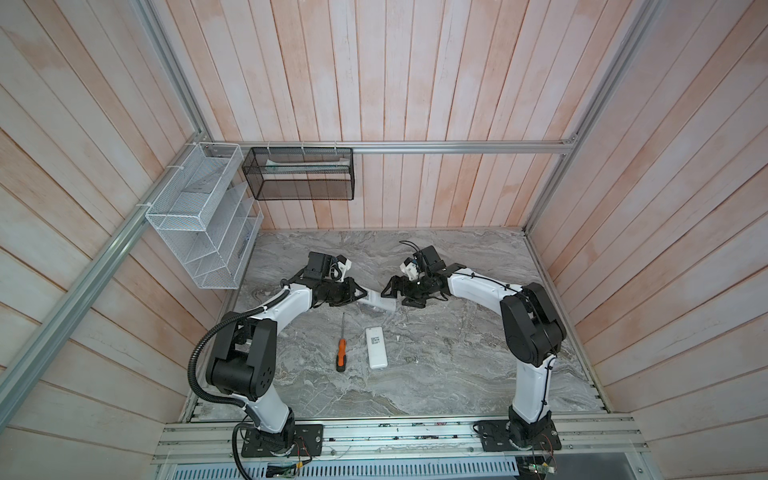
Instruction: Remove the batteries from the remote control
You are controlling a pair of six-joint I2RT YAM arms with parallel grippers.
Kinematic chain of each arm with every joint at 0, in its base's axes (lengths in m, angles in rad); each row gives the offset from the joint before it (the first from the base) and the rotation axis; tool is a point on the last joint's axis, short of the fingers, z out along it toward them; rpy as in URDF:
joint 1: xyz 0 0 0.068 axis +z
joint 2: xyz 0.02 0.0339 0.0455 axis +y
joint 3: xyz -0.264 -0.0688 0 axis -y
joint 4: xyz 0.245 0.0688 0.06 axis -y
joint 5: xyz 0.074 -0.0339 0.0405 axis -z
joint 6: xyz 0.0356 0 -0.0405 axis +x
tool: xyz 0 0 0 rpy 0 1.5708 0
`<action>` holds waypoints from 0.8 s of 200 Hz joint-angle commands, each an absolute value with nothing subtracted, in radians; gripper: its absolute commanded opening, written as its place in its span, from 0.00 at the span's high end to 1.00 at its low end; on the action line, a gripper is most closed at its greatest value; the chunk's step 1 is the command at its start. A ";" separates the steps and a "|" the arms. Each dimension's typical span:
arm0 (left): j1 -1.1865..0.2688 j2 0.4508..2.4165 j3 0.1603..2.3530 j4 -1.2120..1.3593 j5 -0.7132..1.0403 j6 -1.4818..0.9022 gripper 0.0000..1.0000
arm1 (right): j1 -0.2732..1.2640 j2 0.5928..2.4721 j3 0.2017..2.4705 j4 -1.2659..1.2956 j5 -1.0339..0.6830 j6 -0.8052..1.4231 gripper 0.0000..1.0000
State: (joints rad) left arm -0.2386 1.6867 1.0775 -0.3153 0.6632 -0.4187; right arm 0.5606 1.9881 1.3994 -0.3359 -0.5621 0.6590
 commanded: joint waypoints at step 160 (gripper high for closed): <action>-0.233 1.727 1.055 -0.379 0.574 -0.382 1.00 | 0.587 2.072 1.385 -0.297 -0.582 0.667 0.09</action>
State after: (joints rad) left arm -0.2356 1.6890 1.0775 -0.3153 0.6701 -0.4187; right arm 0.5819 2.0422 1.3937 -0.3103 -0.5888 0.6594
